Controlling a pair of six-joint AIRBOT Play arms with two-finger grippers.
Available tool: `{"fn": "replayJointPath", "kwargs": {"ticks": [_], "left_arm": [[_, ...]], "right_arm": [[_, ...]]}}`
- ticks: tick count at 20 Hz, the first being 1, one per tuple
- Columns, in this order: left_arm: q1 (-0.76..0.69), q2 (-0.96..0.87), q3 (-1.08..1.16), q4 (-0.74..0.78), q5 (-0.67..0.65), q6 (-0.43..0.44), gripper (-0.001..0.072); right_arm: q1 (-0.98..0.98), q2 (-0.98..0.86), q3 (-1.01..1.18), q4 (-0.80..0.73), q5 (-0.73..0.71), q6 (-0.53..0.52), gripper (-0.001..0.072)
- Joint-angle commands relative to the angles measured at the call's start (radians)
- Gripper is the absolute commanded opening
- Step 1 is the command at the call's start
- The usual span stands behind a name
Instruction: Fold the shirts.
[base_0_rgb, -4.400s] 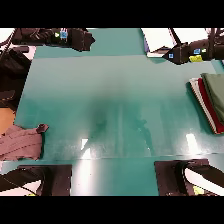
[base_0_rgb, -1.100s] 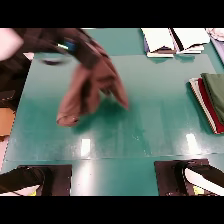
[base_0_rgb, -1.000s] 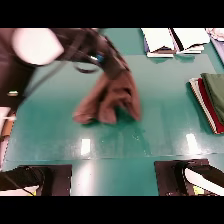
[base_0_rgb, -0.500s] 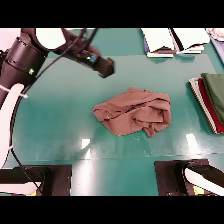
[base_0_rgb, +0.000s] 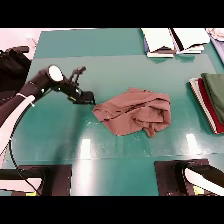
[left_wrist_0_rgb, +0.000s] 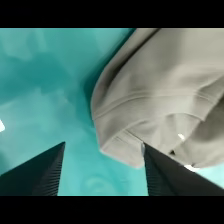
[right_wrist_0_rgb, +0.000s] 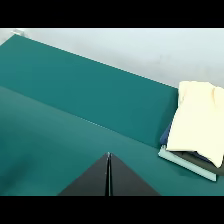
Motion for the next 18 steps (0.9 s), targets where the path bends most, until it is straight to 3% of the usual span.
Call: {"fn": "replayJointPath", "kwargs": {"ticks": [1,6,7,9,14,18], "left_arm": [[0.01,-0.002,-0.159,-0.178,0.146,0.058,0.0571],[-0.043,-0.011,-0.168,-0.275,0.236,0.104,0.0569],[-0.046,-0.011,-0.162,-0.279,0.244,0.103,0.0476],[-0.027,-0.006,-0.126,-0.278,0.22,0.104,0.0023],[0.073,-0.006,0.126,-0.269,0.06,0.13,0.0025],[0.1,-0.006,0.304,-0.198,0.02,0.129,0.0025]], "right_arm": [[0.001,0.0,0.001,0.001,0.0,0.0,0.0017],[0.001,0.0,0.0,0.001,0.005,0.001,0.0017],[0.001,0.0,0.0,0.001,0.016,0.001,0.0017],[-0.007,0.001,-0.009,-0.001,0.064,0.001,0.0017],[-0.157,0.087,-0.324,0.008,0.188,0.001,0.0017],[-0.314,0.166,-0.778,0.01,0.121,0.001,0.0022]]}}
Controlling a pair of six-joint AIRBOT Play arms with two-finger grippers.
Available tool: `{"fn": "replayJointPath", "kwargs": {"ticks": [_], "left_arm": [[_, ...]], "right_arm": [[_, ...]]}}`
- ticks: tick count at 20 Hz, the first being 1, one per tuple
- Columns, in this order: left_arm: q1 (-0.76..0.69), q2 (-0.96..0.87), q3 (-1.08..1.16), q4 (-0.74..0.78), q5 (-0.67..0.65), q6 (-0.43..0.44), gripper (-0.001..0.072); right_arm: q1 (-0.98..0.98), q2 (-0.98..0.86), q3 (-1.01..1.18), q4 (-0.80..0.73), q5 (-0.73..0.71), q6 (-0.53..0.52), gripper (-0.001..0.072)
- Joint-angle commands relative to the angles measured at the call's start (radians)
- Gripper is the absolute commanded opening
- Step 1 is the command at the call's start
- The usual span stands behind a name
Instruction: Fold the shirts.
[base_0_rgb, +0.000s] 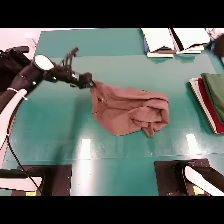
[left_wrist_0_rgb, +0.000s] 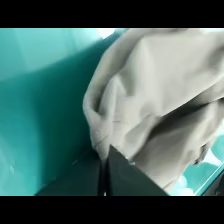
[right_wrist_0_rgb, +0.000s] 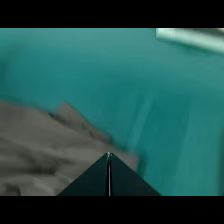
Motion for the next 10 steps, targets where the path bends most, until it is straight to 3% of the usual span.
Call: {"fn": "replayJointPath", "kwargs": {"ticks": [1,2,3,6,10], "left_arm": [[0.022,0.0,0.136,0.046,-0.044,0.006,0.0025],[0.022,0.0,0.14,0.045,-0.042,0.006,0.0025],[0.022,-0.001,0.14,0.049,-0.045,0.006,0.0025],[0.022,-0.002,0.14,0.088,-0.057,0.005,0.0025],[0.022,-0.002,0.14,0.1,-0.061,0.002,0.0025]], "right_arm": [[-0.117,0.048,-0.374,0.003,-0.06,-0.001,0.0139],[-0.134,0.042,-0.478,0.004,-0.109,-0.002,0.042],[-0.14,0.023,-0.56,0.008,-0.151,-0.001,0.0529],[-0.138,-0.09,-0.682,0.133,-0.254,-0.028,0.0525],[-0.077,-0.254,-0.684,0.282,-0.36,-0.12,0.0522]]}}
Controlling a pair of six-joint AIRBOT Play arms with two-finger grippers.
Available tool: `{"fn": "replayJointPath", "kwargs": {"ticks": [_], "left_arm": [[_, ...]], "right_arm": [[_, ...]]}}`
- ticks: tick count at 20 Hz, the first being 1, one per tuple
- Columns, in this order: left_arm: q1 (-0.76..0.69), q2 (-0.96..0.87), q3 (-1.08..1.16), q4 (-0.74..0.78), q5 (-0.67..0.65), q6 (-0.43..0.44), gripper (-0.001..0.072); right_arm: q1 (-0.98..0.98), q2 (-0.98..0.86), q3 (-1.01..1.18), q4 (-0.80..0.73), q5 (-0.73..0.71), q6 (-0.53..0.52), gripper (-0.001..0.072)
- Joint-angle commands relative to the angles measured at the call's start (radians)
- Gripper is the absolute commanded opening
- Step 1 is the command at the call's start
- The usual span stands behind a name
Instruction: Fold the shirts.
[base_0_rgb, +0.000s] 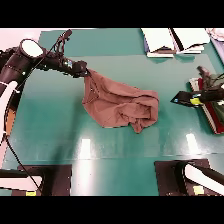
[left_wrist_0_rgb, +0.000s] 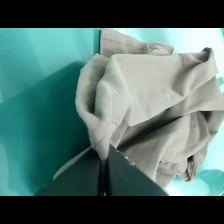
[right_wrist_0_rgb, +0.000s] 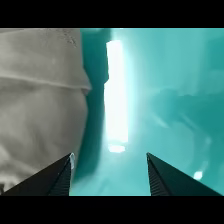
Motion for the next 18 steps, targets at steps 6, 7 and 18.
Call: {"fn": "replayJointPath", "kwargs": {"ticks": [6,7,18], "left_arm": [[0.001,-0.001,0.006,0.032,-0.003,-0.007,0.0025],[0.001,-0.001,0.006,0.032,-0.003,-0.007,0.0025],[0.001,0.001,0.006,0.031,0.005,-0.007,0.0024]], "right_arm": [[0.192,-0.278,0.122,0.102,-0.182,-0.061,0.0504],[0.205,-0.294,0.15,0.102,-0.198,-0.061,0.0503],[0.219,-0.29,0.225,0.103,-0.276,-0.068,0.0015]]}}
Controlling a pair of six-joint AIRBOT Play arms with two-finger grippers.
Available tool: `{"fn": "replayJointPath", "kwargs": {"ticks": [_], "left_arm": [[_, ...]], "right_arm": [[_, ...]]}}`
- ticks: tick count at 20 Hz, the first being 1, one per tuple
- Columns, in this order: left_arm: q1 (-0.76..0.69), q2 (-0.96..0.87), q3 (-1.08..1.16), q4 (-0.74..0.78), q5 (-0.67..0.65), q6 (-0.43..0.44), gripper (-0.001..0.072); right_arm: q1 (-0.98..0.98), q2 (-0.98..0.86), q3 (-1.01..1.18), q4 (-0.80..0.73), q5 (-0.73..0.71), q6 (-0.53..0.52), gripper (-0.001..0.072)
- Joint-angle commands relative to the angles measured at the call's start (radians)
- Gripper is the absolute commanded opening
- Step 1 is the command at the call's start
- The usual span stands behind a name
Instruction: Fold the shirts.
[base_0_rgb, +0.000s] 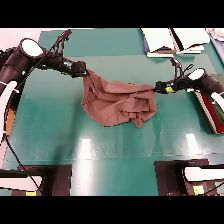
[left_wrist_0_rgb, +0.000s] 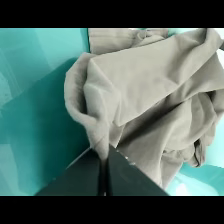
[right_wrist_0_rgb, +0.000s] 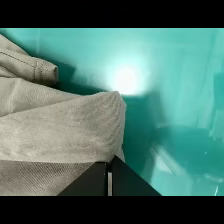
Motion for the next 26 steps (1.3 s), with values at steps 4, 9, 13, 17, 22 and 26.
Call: {"fn": "replayJointPath", "kwargs": {"ticks": [4,9,13,17,22,26], "left_arm": [[0.001,0.092,0.085,0.046,0.042,-0.001,0.0023],[0.001,0.36,0.351,0.11,0.097,0.0,0.0023],[0.001,0.573,0.459,0.126,0.116,0.0,0.0023],[0.001,0.684,0.459,0.164,0.122,-0.001,0.0023],[0.001,0.656,0.383,0.171,0.08,-0.004,0.0023],[0.001,0.515,0.214,0.185,-0.077,-0.021,0.0024]], "right_arm": [[-0.002,0.225,0.014,-0.004,-0.053,-0.064,0.0015],[-0.044,0.512,0.267,-0.004,0.105,-0.065,0.0015],[-0.044,0.659,0.44,-0.016,0.179,-0.04,0.0015],[-0.044,0.726,0.546,-0.163,0.259,0.069,0.0015],[-0.043,0.665,0.616,-0.175,0.4,0.143,0.0015],[0.018,0.483,0.615,-0.187,0.573,0.203,0.0015]]}}
